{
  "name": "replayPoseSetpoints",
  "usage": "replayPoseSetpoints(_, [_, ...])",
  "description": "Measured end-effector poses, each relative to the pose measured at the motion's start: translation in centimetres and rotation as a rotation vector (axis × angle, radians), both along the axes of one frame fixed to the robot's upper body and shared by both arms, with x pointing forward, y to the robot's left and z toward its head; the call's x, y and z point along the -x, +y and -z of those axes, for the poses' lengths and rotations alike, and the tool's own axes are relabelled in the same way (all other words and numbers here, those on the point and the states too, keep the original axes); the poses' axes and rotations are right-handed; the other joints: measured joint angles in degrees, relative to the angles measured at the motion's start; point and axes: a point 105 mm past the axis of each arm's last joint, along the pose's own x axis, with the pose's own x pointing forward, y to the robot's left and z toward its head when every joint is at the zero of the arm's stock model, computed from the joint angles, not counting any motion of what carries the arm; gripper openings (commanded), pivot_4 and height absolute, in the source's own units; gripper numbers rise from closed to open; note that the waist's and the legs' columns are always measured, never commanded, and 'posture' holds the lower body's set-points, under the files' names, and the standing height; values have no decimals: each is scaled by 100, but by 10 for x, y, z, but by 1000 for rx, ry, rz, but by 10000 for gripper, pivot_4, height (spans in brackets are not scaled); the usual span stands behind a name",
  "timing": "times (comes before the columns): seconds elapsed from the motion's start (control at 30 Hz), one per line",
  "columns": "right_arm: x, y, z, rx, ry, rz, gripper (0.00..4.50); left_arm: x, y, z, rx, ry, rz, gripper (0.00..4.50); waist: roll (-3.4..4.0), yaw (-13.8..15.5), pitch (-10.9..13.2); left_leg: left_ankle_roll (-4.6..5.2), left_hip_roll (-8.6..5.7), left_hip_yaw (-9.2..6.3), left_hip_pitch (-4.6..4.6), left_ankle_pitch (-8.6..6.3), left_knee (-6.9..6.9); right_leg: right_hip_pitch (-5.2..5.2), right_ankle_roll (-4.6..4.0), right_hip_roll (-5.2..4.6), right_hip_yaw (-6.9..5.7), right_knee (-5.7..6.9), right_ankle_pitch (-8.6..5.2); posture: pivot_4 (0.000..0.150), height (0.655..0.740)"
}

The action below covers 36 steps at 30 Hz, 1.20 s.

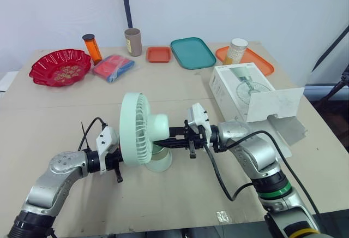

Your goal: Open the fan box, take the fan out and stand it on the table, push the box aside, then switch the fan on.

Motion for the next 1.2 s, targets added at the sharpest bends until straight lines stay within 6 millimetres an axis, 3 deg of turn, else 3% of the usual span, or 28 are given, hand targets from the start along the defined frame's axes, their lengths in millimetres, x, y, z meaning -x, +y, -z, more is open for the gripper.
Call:
replayPoseSetpoints(1.0, [0,1,0,-1,-1,3,3204,3,1,2,0,23,-2,464,0,0,-1,0,0,-1,1,0,2,1,0,0,0,1,0,1500,7400])
replayPoseSetpoints(1.2, [-3,-6,0,1,16,12,3204,10,15,-9,26,24,-32,464,0,-1,-1,1,1,0,1,0,3,1,0,0,0,2,0,1500,7400])
